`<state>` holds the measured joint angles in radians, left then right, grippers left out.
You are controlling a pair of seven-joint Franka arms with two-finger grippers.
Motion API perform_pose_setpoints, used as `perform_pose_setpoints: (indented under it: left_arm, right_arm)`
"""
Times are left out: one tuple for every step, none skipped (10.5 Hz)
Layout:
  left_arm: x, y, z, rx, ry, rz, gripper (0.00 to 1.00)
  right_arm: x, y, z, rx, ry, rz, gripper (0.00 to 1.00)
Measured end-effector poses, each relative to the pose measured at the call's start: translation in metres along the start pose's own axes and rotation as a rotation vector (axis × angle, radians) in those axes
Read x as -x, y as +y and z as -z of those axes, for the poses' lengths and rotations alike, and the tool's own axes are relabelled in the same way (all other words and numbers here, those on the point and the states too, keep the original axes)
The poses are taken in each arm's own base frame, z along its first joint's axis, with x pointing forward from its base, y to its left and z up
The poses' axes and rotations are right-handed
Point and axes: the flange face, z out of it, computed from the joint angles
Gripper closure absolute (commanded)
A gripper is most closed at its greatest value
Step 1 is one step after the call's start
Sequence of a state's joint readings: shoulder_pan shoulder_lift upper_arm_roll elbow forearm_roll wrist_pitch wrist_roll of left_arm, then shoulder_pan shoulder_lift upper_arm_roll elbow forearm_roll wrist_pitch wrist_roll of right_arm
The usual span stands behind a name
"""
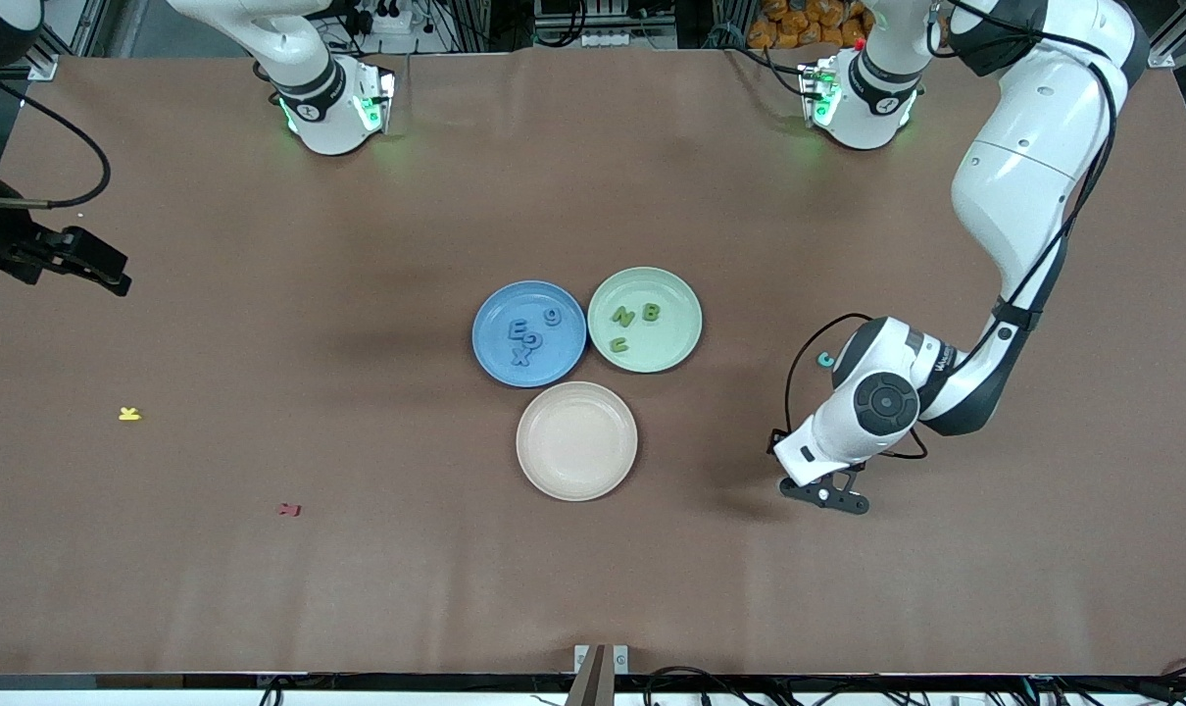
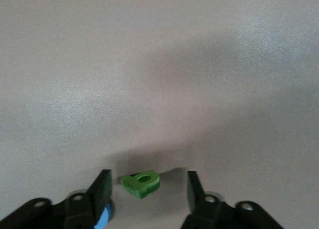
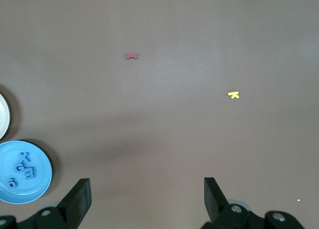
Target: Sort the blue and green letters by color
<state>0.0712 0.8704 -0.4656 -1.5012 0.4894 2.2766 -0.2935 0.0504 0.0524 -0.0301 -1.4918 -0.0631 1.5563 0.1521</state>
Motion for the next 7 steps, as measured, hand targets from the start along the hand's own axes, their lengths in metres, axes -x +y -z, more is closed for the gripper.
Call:
perform_pose_setpoints:
  left_arm:
    - [-0.0002,-0.0004,0.0001,0.0,0.0,-0.001,0.47]
    - [-0.0003,-0.0008,0.0001,-0.001,0.001,-0.001,0.48]
    - [-0.0004,-0.0013,0.0,-0.001,0.001,-0.002,0.53]
    - [-0.0006,-0.0022,0.0,-0.002,0.001,-0.004,0.6]
    - [-0.0006,-0.003,-0.0001,-0.003,0.001,-0.006,0.66]
    - [-0.0008,-0.0036,0.0,-0.003,0.001,-0.007,0.74]
    - [-0.0009,-0.0042,-0.0001,-0.004,0.001,-0.008,0.83]
  right_arm:
    - [0.0002,0.0037,0.0019,0.0,0.003,-0.006,0.0]
    - [0.0005,0.0049,0.0027,0.0,0.005,-0.008,0.0]
    - [0.0006,0.0049,0.0028,-0.001,0.005,-0.008,0.0]
    - [0.0006,0.0049,0.0028,0.0,0.005,-0.008,0.0]
    - [0.0006,0.0049,0.0027,0.0,0.004,-0.008,0.0]
    - [0.0007,0.0046,0.0027,0.0,0.004,-0.008,0.0]
    - [0.0008,0.0041,0.0026,0.0,0.003,-0.007,0.0]
